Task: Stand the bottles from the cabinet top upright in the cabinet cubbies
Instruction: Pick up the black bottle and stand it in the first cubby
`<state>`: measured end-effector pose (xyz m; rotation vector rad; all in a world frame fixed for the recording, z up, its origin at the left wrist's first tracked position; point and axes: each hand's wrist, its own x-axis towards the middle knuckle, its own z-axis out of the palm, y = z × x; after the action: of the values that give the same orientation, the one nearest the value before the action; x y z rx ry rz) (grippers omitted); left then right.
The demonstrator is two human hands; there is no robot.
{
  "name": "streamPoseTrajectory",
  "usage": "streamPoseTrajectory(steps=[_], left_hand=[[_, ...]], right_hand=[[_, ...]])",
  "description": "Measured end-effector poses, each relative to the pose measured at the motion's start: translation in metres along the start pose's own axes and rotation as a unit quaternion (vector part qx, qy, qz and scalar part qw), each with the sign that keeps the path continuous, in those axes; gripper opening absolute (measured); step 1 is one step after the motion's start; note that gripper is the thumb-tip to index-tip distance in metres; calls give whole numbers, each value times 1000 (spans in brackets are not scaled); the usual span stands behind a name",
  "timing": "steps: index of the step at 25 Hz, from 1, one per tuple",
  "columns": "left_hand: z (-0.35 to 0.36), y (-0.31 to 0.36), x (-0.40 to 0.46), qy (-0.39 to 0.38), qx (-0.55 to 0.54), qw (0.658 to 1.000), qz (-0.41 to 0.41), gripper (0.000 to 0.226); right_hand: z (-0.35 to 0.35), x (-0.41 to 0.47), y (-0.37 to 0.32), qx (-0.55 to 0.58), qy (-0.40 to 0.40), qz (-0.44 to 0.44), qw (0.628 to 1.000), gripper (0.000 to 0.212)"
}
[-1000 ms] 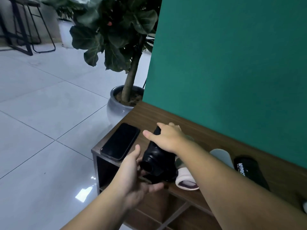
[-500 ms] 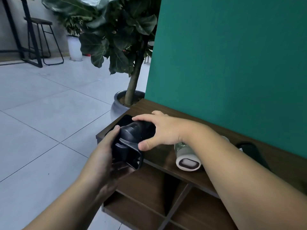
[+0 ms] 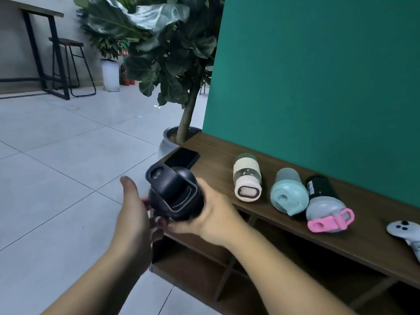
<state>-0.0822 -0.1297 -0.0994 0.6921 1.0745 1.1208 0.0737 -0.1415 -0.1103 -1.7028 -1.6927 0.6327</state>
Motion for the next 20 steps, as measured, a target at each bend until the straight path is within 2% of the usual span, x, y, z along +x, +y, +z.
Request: streamPoseTrajectory(steps=[6,9,13,16,20], left_hand=[[-36,-79,33,-48,-13,994,-101,84],[-41,-108,72,-72,-42,988,-133,77],[-35,-143,143,-63,-74,987,-125,77],[-34,-166,187,-66,-123,979,-149,78],[-34,-186,207,-49,-156,973,-164,64]], right_hand=[[95,-12,63,30,95,111,989,72],[136,9,101,68,130,138,979,75],[165,51,137,110,193,161,962,72],[179,85,165,127,246,190,942,74],[188,109,185,138,273,234,923,74]])
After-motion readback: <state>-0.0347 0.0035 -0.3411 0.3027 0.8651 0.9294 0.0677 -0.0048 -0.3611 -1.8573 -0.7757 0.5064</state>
